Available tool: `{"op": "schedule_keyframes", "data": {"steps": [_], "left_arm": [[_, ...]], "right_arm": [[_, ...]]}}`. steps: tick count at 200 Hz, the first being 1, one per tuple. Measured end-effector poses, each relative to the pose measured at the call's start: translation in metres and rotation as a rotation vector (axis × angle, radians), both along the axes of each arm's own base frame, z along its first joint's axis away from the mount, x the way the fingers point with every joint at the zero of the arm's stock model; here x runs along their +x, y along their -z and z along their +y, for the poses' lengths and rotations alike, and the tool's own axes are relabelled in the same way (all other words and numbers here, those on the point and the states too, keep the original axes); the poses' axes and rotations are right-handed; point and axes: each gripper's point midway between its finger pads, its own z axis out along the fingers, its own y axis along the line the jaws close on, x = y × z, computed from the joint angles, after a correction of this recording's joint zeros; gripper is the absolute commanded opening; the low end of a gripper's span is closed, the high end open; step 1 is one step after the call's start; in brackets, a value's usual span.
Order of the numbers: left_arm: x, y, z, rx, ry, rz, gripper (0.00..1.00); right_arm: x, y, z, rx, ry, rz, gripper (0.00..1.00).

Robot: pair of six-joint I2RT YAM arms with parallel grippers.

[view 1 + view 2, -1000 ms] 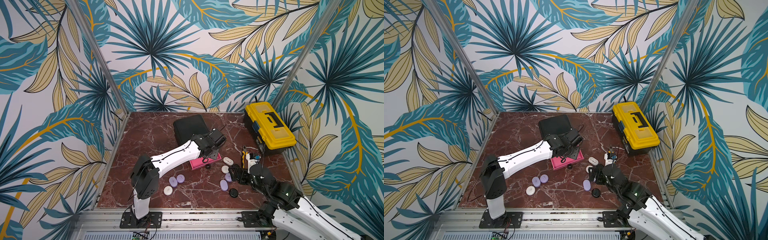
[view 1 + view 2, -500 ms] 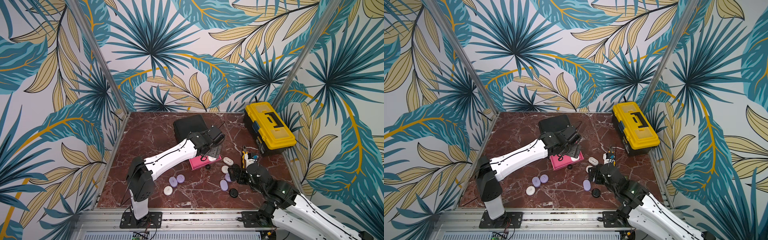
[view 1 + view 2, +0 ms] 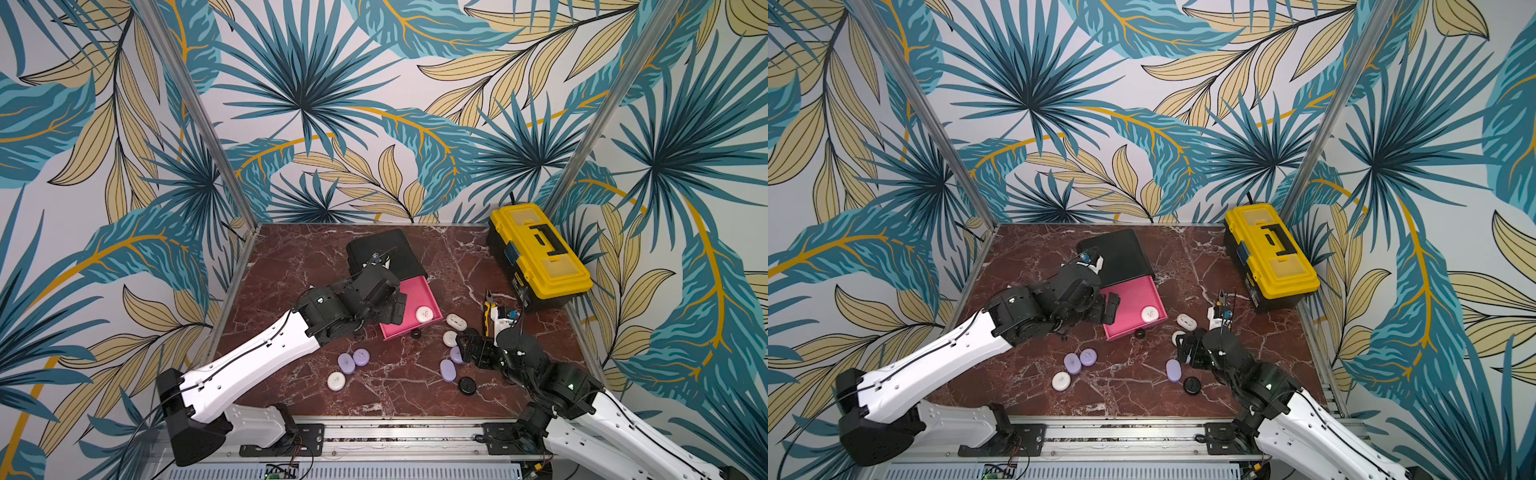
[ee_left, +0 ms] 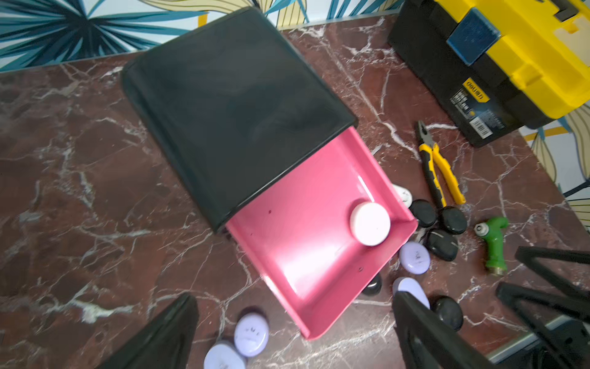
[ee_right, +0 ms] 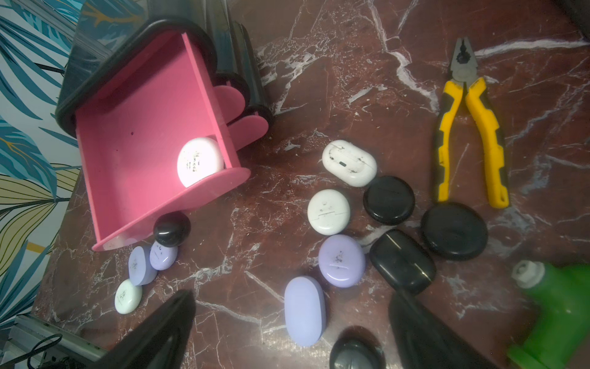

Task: Put the bluetooth earphones in the drawer according to color
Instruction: Pick up the Bluetooth earphone from the center of the board.

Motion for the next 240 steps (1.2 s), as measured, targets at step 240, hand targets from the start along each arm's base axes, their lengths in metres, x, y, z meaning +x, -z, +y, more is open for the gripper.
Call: {"op": "schedule_keyframes", "data": {"steps": [240], "left_arm": [[-0.099, 0.246, 0.097, 0.137, -0.274, 0.587, 0.97]], "right_arm": [[0.002, 0.004, 0.007, -0.018, -0.017, 0.04, 1.0]]}}
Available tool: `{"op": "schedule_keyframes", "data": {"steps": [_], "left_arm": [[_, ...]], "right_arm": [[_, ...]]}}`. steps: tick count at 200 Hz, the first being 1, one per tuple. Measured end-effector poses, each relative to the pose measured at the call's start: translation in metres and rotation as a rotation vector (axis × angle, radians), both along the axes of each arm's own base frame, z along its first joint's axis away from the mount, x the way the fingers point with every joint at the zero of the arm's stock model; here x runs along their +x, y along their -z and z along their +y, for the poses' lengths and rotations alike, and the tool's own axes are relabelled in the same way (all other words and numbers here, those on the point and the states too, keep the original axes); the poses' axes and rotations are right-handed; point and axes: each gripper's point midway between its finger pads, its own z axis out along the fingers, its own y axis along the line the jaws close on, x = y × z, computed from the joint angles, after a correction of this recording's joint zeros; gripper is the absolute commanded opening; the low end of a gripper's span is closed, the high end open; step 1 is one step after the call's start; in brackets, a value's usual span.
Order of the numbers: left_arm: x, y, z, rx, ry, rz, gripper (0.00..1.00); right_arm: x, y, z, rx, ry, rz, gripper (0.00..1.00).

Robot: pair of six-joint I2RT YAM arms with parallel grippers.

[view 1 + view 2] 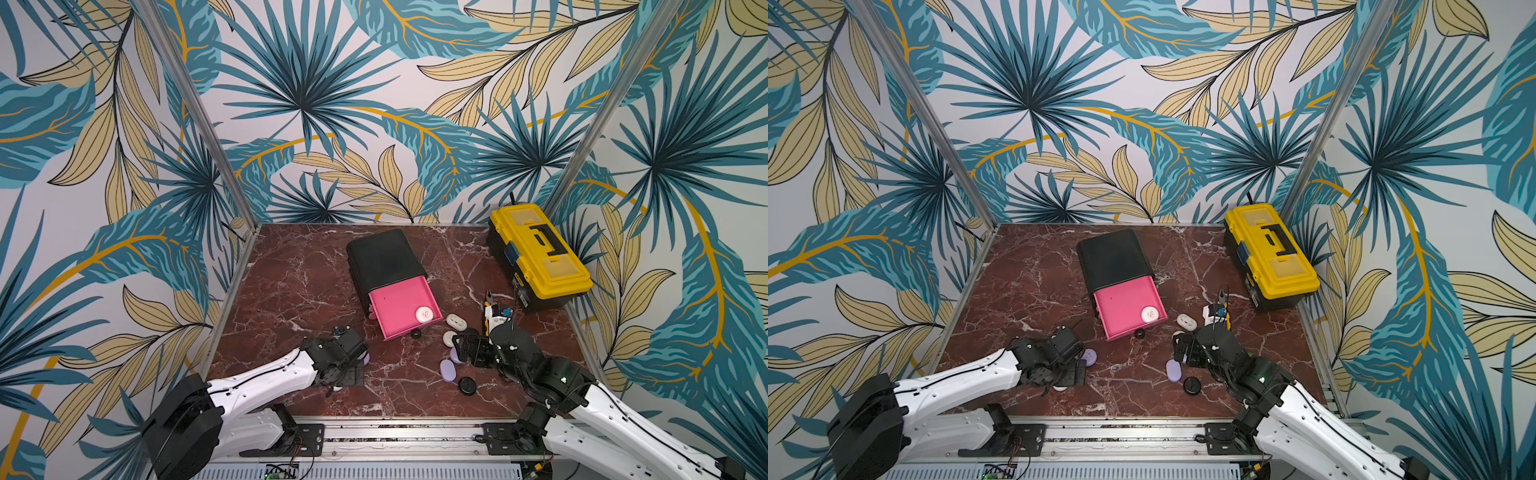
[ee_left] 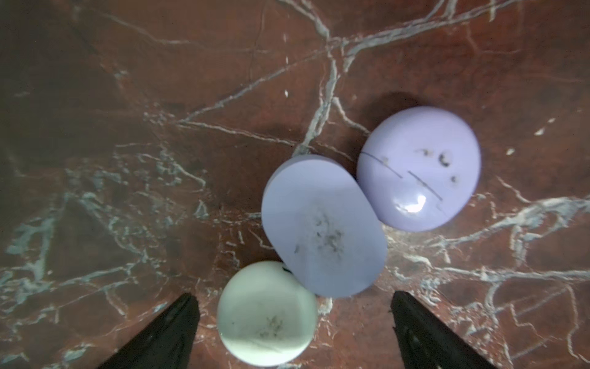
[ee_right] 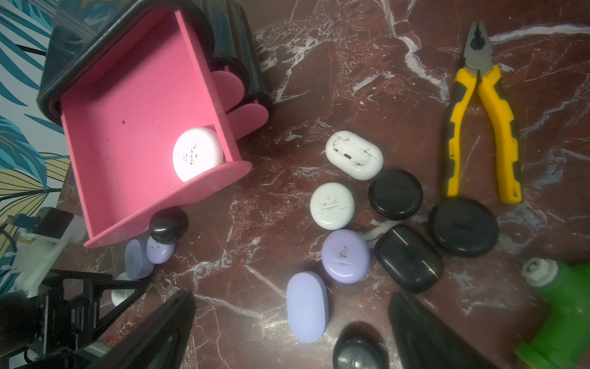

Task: Put the bluetooth earphones in the drawer according to color
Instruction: Pick up the Bluetooth earphone from the center of the board.

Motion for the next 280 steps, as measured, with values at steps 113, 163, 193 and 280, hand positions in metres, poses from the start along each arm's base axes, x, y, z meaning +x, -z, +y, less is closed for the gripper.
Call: {"op": "schedule_keyframes", "data": {"steps": [113, 163, 193, 280], "left_arm": [[0.004, 0.012, 0.003, 0.016, -0.039, -0.012, 0.77], [-0.001, 0.012, 0.008, 0.03, -0.043, 0.004, 0.72], [-0.003, 0.013, 0.008, 0.029, -0.039, 0.008, 0.7], [-0.023, 0.012, 0.009, 0.035, -0.01, 0.05, 0.48]], "right_arm": [[0.0, 0.003, 0.0, -0.009, -0.001, 0.009, 0.99], [0.001, 0.007, 0.001, -0.028, -0.005, 0.022, 1.0], [0.002, 0.01, 0.002, -0.038, -0.008, 0.028, 1.0], [0.002, 0.009, 0.002, -0.037, -0.01, 0.024, 0.99]]}}
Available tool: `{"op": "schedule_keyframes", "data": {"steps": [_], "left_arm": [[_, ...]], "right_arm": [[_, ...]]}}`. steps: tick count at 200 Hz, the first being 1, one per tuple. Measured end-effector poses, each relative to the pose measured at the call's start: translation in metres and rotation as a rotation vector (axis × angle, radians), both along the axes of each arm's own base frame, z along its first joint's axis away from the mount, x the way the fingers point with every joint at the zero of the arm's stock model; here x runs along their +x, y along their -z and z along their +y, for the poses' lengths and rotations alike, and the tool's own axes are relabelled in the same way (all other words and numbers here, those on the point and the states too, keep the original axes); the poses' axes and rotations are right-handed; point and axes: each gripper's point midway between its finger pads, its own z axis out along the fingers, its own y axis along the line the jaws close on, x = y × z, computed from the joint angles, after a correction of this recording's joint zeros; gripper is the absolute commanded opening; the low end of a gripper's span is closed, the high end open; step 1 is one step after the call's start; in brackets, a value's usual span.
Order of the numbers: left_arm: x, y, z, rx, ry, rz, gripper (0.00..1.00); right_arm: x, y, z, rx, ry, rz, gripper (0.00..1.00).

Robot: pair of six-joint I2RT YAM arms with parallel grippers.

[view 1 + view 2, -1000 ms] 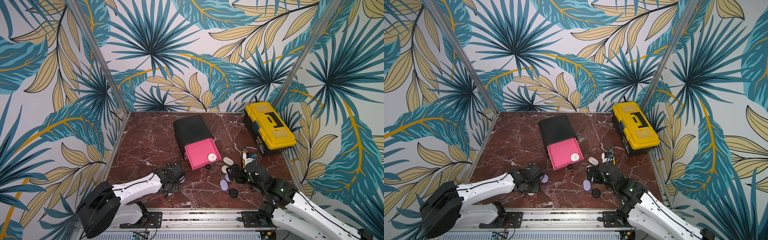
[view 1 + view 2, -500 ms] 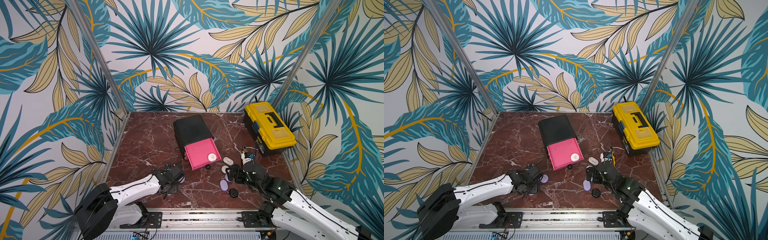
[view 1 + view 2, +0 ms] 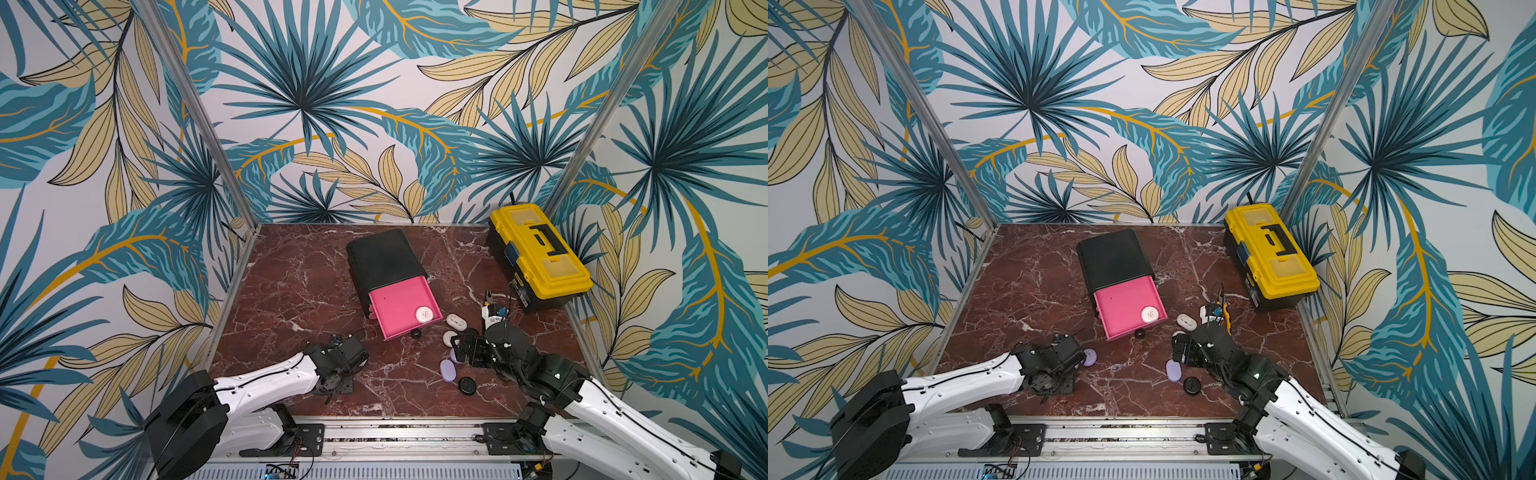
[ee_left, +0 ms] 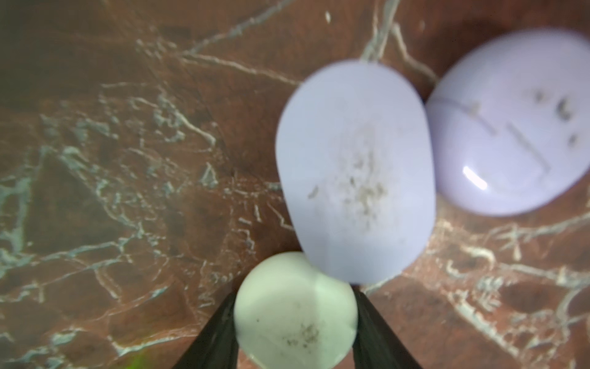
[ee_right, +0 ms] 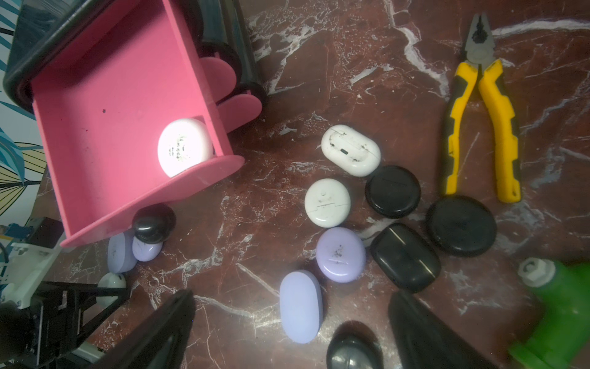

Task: Put the bluetooth earphones in the drawer according to color
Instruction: Pick up the Bluetooth earphone from the center of the board.

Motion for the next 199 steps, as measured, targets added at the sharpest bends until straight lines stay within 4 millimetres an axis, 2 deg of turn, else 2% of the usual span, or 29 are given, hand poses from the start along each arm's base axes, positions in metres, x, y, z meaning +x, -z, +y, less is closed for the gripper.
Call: {"op": "schedule_keyframes", "data": {"steps": [42, 75, 109, 135, 164, 199], "left_arm": [[-0.009, -0.007, 0.01, 0.027, 0.013, 0.012, 0.44], [-0.001, -0.029, 0.007, 0.022, 0.036, -0.028, 0.44], [0.016, -0.068, -0.01, -0.016, 0.085, -0.089, 0.43], [0.031, -0.112, -0.027, -0.057, 0.142, -0.162, 0.43], [0.05, -0.157, -0.045, -0.099, 0.198, -0.253, 0.43], [0.075, -0.183, -0.075, -0.104, 0.271, -0.295, 0.43]], "right_arm": [[-0.001, -0.001, -0.001, 0.004, 0.0, -0.004, 0.99], [-0.002, 0.0, -0.002, 0.008, 0.001, -0.008, 1.0], [-0.002, 0.001, -0.005, 0.01, 0.016, -0.013, 1.0], [0.0, 0.002, -0.01, 0.0, 0.051, -0.019, 0.99], [0.004, 0.011, -0.015, -0.039, 0.092, 0.004, 0.99], [0.006, 0.028, -0.02, -0.106, 0.129, 0.059, 0.99]]}}
